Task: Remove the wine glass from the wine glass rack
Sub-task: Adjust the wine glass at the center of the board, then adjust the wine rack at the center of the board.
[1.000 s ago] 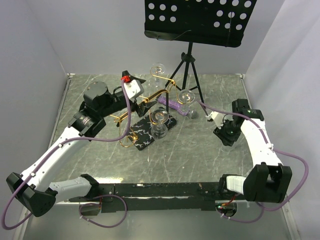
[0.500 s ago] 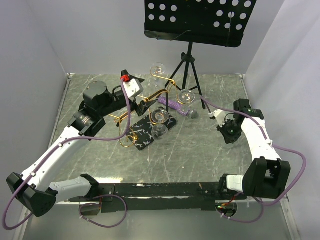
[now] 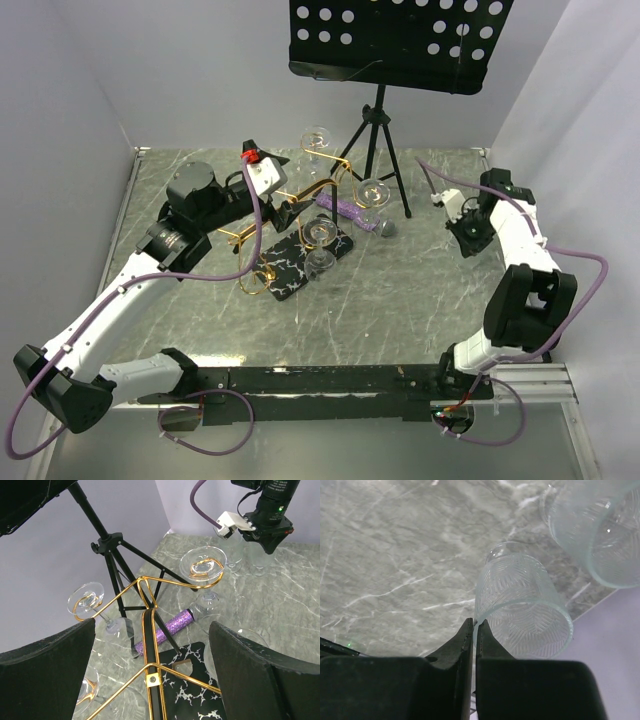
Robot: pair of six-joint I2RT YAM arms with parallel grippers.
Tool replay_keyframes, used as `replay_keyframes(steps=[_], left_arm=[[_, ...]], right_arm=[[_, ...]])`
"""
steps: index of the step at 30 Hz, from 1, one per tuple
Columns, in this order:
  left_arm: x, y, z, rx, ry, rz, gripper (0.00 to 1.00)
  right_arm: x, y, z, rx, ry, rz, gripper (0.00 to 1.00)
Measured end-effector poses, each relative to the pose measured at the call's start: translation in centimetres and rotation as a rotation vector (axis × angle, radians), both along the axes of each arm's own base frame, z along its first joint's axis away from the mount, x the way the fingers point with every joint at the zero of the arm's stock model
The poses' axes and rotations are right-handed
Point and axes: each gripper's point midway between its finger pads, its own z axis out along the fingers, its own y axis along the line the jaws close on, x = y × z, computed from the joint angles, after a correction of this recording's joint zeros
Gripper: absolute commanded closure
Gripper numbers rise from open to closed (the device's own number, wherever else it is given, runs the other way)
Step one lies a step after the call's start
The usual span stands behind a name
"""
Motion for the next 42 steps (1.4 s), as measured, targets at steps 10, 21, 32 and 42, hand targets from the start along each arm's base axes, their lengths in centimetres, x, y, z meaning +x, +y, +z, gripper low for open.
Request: replay_keyframes(steps=[10,21,32,42], left_arm=[[0.1,0.1,0.0,0.0,-0.001,0.002,0.0],[0.1,0.0,0.0,0.0,0.0,0.002,0.0],[0.4,0.3,2.1,-0.014,-0.019,0.024,0.0],[1.6,0.5,4.4,0.009,0.015,0.075,0.0]], right_arm=[[-0.6,-1.5,-0.5,-0.014,0.049,-0.036,0.84],[-0.5,-1.8,-0.5,-0.029,0.047,-0.042,0.52],[0.6,-1.3,5.2,-0.004,-0.1,-0.096,0.38],[2.6,3.5,15.2,0.246,-0.476,-0.145,0.0]])
